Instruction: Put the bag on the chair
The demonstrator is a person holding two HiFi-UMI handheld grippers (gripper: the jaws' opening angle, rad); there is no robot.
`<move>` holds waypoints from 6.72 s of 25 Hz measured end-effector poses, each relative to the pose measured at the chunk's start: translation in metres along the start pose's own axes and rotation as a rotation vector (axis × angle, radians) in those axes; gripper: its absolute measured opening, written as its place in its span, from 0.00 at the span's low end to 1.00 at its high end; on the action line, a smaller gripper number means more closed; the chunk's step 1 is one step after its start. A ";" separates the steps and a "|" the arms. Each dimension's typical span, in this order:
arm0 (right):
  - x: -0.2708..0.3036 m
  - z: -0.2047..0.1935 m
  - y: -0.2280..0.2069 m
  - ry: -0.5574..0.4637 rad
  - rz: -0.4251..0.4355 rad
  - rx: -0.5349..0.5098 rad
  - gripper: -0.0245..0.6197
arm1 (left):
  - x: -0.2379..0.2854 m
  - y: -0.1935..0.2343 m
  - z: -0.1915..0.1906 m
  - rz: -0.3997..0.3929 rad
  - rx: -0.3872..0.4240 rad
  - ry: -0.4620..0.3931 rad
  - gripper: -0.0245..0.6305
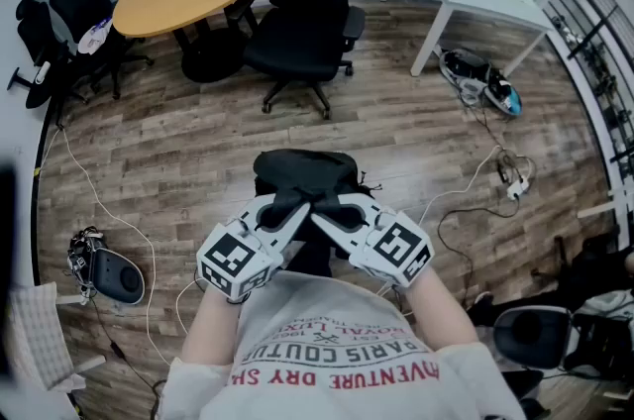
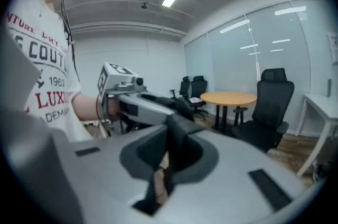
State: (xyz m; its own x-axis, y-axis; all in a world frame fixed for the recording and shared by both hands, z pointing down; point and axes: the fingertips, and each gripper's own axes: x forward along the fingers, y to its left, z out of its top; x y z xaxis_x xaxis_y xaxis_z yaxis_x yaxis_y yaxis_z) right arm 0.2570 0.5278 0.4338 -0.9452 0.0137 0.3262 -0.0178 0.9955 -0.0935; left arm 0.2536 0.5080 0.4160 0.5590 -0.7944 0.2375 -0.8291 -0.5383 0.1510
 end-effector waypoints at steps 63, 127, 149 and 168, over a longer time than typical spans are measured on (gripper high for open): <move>0.261 0.104 -0.339 0.002 0.033 0.097 0.11 | 0.126 0.411 0.068 -0.108 0.029 0.111 0.08; 0.413 0.121 -0.950 0.046 -0.358 0.483 0.11 | 0.553 0.867 0.147 -0.320 -0.033 0.321 0.08; 0.417 0.038 -0.975 0.202 -0.538 0.577 0.11 | 0.585 0.870 0.073 -0.255 -0.206 0.358 0.08; 0.405 -0.006 -0.990 0.247 -0.713 0.648 0.43 | 0.591 0.893 0.025 -0.146 -0.241 0.435 0.36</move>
State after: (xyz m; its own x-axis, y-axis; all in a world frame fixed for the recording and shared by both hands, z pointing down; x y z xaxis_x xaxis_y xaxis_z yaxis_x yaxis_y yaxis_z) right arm -0.1062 -0.4517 0.6640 -0.5512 -0.4751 0.6859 -0.7995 0.5358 -0.2714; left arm -0.1562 -0.4495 0.6673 0.6563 -0.4981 0.5667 -0.7498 -0.5139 0.4167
